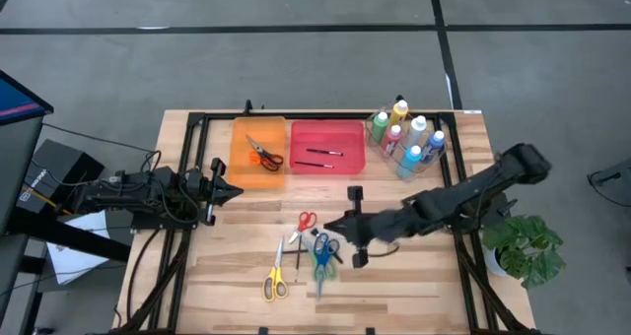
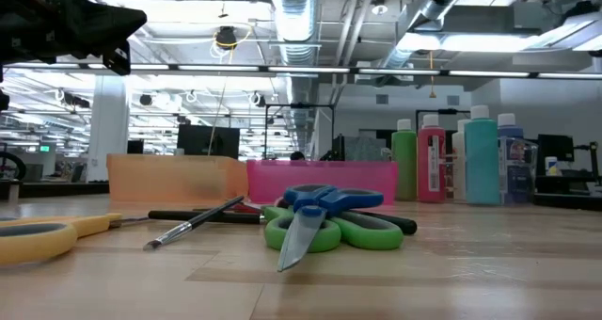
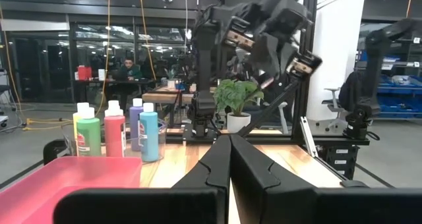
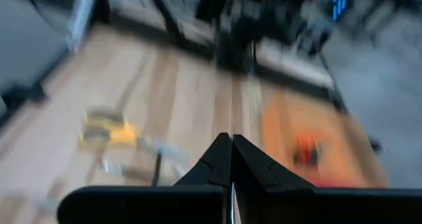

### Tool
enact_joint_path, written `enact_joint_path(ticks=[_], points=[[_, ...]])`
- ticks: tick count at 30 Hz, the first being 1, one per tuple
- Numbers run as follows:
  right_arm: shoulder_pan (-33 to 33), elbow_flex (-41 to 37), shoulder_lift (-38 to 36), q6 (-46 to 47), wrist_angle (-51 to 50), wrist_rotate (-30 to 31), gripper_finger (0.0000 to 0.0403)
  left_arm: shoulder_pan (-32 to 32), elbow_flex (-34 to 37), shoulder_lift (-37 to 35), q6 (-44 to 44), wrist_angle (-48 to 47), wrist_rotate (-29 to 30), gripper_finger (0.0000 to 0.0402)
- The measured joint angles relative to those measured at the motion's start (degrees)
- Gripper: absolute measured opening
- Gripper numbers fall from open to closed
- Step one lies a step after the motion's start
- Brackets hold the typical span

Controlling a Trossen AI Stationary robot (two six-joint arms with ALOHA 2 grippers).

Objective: Pick & Place Paint Supplies
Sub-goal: Put the black paintbrush into the pink bin

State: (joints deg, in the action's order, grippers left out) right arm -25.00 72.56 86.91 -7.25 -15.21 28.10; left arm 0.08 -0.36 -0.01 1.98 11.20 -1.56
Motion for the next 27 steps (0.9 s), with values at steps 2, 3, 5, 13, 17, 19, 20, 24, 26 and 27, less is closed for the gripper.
enact_joint_path(ticks=[2, 3, 5, 13, 17, 19, 20, 24, 26, 27], points=[[1.1, -6.5, -3.3, -2.8, 10.5, -2.9, 0.0, 0.0, 0.0, 0.0, 0.0, 0.0, 0.0, 0.0002], [1.9, -9.3, -4.6, -3.7, 14.9, -4.3, 0.0, 0.0, 0.0, 0.0, 0.0, 0.0, 0.0, 0.0002], [4.0, -13.9, -6.7, -4.2, 21.5, -7.1, 0.0, 0.0, 0.0, 0.0, 0.0, 0.0, 0.0, 0.0002], [15.3, -21.2, -8.1, -2.5, 32.0, -10.7, 0.0, 0.0, 0.0, 0.0, 0.0, 0.0, 0.0, 0.0002], [22.5, -21.2, -5.4, -3.3, 38.3, -20.0, 0.0, 0.0, 0.0, 0.1, 0.0, 0.0, 0.0, 0.0002], [26.5, -21.2, -3.9, -3.7, 41.8, -24.1, 0.0, 0.0, 0.0, 0.1, 0.0, 0.0, 0.0, 0.0002], [28.7, -21.1, -3.0, -3.7, 42.8, -25.6, 0.0, 0.0, 0.0, 0.2, 0.0, 0.0, 0.0, 0.0002], [37.8, -21.1, 0.7, -2.1, 43.5, -29.0, 0.0, 0.0, 0.0, 0.4, 0.0, 0.0, 0.0, 0.0002], [41.9, -21.1, 2.9, -0.6, 43.9, -29.7, 0.0, 0.0, 0.0, 0.4, 0.0, 0.0, 0.0, 0.0002], [43.8, -21.1, 4.2, -0.2, 44.0, -29.7, 0.0, 0.0, 0.0, 0.4, 0.0, 0.0, 0.0, 0.0002]])
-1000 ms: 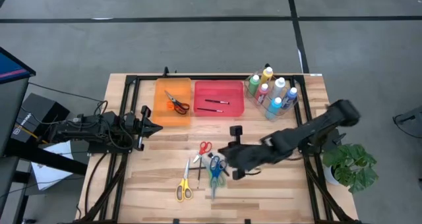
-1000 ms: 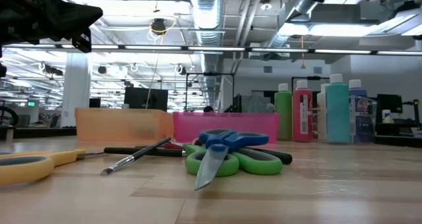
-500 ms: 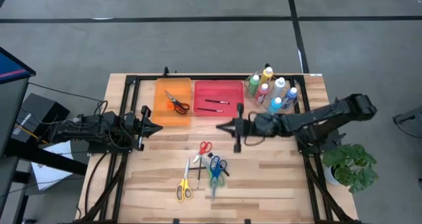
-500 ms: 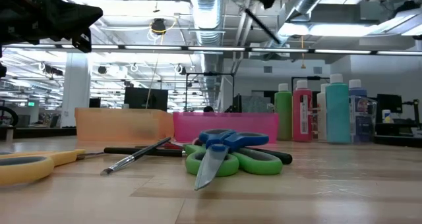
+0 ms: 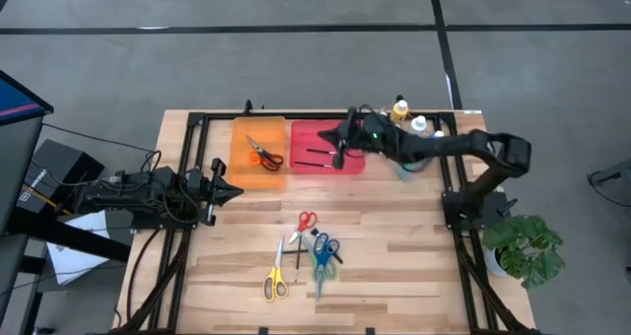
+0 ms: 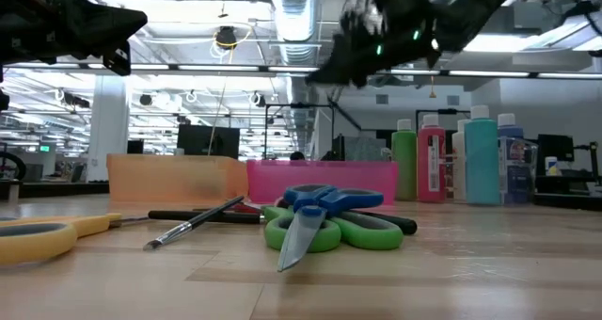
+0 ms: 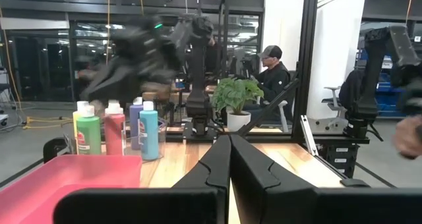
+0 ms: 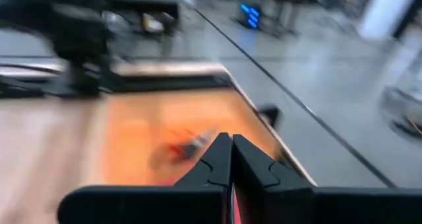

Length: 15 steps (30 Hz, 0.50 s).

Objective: Pick & Place Paint Supplies
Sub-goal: Put the black paintbrush into the pink bin

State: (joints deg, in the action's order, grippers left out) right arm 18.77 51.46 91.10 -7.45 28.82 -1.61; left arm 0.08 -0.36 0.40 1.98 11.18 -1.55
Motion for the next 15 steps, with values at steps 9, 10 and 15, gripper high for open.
enact_joint_path(ticks=[9, 10, 15], points=[[8.9, 6.9, 13.3, 2.4, -4.5, -4.8, 0.0, 0.0, 0.0, 0.1, 0.0, 0.0, 0.0, 0.0002], [9.1, 8.2, 14.6, 2.4, -6.3, -4.8, 0.0, 0.0, 0.0, 0.1, 0.0, 0.0, 0.0, 0.0002], [8.7, 15.0, 19.5, 1.0, -13.3, -5.1, 0.0, 0.0, 0.0, 0.1, 0.0, 0.0, 0.0, 0.0002]])
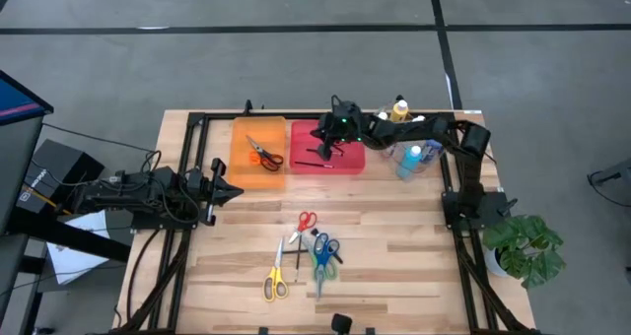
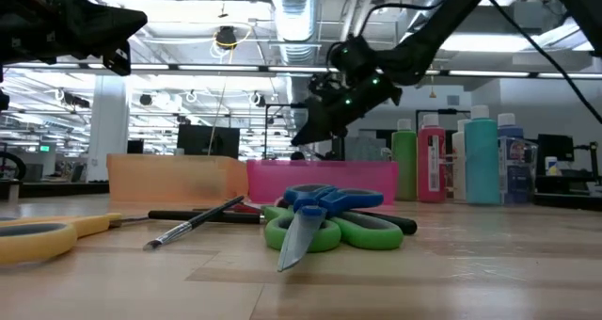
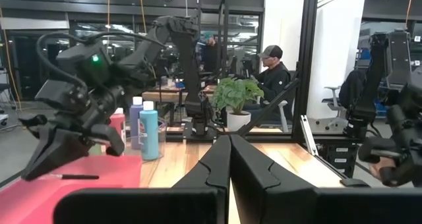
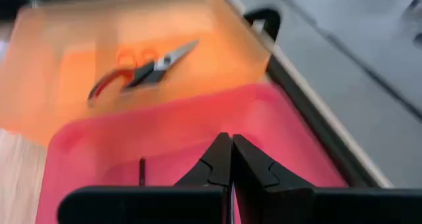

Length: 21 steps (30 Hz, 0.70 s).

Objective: Pick & Place Paint Supplies
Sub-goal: Put the black paintbrush into the pink bin

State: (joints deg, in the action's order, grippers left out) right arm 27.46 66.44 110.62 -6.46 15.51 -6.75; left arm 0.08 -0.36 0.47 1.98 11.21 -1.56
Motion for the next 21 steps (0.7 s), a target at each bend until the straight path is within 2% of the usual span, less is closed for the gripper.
enact_joint_path(ticks=[8, 21], points=[[0.2, 5.1, 1.3, -1.0, -12.5, 0.7, 0.0, 0.0, 0.0, 0.0, 0.0, 0.0, 0.0, 0.0002], [1.1, 4.5, 1.3, -1.3, -15.0, 0.8, 0.0, 0.0, 0.0, 0.0, 0.0, 0.0, 0.0, 0.0002]])
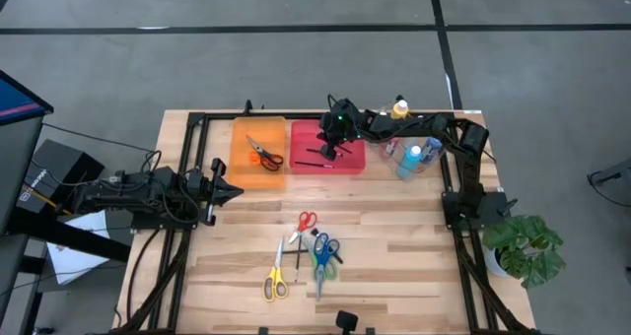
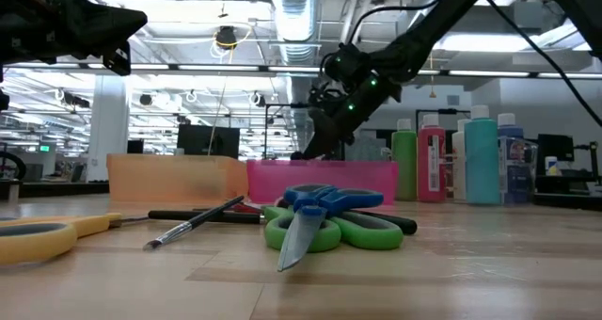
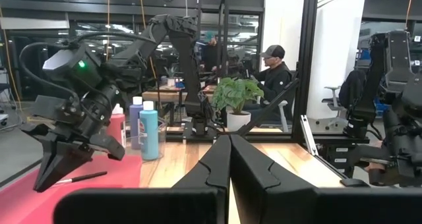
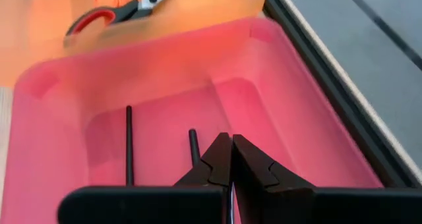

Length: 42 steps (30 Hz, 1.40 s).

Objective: Pick & Place Paint Supplies
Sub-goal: Put the black paintbrush into the pink bin

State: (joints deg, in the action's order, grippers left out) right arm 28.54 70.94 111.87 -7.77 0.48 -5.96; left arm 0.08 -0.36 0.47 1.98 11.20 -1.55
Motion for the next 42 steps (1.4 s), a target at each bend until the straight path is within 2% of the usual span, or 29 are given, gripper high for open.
enact_joint_path(ticks=[25, 34, 38, 42], points=[[1.5, -1.7, 0.0, 1.7, -0.1, 0.0, 0.0009, 0.0, 0.0, 0.0, 0.0, 0.0, 0.0, 0.0002], [1.6, -1.7, 0.0, 2.9, -0.1, 0.0, 0.0065, 0.0, 0.0, 0.0, 0.0, 0.0, 0.0, 0.0002], [1.0, 0.3, -1.1, 2.9, -3.0, 0.0, 0.0109, 0.0, 0.0, 0.0, 0.0, 0.0, 0.0, 0.0002], [-1.4, 5.2, -6.1, 3.3, -9.1, 0.6, 0.0165, 0.0, 0.0, 0.0, 0.0, 0.0, 0.0, 0.0002]])
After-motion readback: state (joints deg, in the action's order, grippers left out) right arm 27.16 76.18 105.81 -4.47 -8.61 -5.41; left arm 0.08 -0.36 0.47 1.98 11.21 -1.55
